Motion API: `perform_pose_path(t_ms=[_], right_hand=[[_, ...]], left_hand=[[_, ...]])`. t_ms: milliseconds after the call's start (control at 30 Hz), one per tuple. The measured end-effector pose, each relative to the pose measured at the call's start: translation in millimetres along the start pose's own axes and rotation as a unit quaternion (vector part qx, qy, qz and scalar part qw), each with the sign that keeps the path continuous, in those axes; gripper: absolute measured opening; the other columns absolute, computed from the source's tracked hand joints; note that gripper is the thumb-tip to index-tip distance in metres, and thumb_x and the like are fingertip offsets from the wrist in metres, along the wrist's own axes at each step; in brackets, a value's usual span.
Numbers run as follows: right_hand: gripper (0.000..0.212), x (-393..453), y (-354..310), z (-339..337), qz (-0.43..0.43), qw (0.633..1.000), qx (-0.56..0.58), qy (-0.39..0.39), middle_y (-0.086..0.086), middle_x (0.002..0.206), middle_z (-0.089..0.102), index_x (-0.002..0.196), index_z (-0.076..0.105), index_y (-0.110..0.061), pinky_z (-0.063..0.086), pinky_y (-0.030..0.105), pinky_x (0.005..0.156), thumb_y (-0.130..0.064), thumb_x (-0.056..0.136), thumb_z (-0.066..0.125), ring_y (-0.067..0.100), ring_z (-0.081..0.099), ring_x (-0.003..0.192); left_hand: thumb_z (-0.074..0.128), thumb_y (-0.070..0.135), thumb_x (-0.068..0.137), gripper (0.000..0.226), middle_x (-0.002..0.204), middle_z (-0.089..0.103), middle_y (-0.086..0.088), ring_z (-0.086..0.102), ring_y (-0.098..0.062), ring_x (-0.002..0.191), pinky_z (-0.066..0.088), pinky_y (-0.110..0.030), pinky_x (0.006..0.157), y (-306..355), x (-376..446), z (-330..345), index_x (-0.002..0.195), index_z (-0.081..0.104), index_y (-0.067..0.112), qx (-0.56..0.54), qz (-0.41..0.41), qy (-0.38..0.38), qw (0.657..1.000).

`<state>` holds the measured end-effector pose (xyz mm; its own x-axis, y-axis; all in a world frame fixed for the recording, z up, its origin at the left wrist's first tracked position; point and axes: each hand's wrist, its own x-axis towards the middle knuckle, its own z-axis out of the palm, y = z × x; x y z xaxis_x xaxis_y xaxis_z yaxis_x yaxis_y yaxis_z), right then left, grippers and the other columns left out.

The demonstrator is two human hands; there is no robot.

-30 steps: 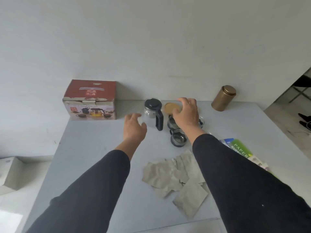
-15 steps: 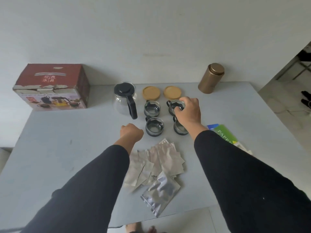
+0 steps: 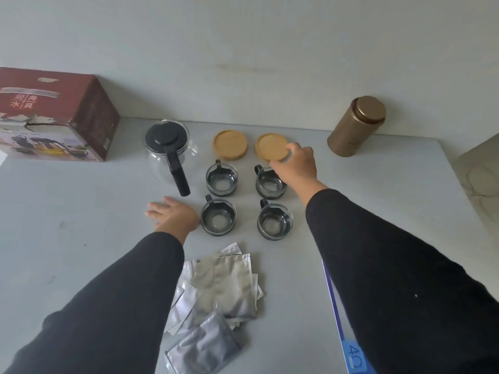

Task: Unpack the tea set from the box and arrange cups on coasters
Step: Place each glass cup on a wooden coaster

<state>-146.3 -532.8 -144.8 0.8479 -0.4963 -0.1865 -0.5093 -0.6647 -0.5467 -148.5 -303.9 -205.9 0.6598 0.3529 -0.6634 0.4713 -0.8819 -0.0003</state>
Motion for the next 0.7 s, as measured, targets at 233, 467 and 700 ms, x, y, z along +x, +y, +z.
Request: perform_pose_path(t_ms=[233, 467, 700], right_hand=[[0.068, 55, -6, 24, 0.010, 0.999, -0.011, -0.052, 0.011, 0.132, 0.034, 0.135, 0.038, -0.020, 0.042, 0.043, 0.099, -0.037, 0.076, 0.068, 0.032, 0.041, 0.122], [0.082, 83, -6, 42, 0.014, 0.995, -0.071, -0.071, 0.015, 0.138, 0.028, 0.139, 0.029, -0.020, 0.040, 0.048, 0.099, -0.042, 0.073, 0.073, 0.034, 0.032, 0.127], [0.082, 96, -4, 51, 0.006, 0.995, -0.086, -0.056, 0.015, 0.138, 0.030, 0.137, 0.030, -0.020, 0.037, 0.045, 0.098, -0.041, 0.072, 0.075, 0.035, 0.034, 0.127]], left_hand=[[0.054, 0.005, 0.092, 0.093, 0.152, -0.023, -0.027, -0.013, -0.043, 0.143, 0.016, -0.051, 0.116, 3, 20, 6, 0.148, -0.020, 0.010, 0.003, -0.004, 0.013, 1.000], [0.050, -0.002, 0.092, 0.093, 0.152, -0.027, -0.023, -0.016, -0.040, 0.143, 0.019, -0.050, 0.116, 0, 19, 7, 0.148, -0.022, 0.013, 0.000, 0.006, 0.017, 1.000], [0.051, 0.004, 0.093, 0.093, 0.152, -0.028, -0.022, -0.016, -0.040, 0.143, 0.021, -0.048, 0.116, 2, 17, 6, 0.147, -0.024, 0.014, 0.002, 0.002, 0.014, 1.000]])
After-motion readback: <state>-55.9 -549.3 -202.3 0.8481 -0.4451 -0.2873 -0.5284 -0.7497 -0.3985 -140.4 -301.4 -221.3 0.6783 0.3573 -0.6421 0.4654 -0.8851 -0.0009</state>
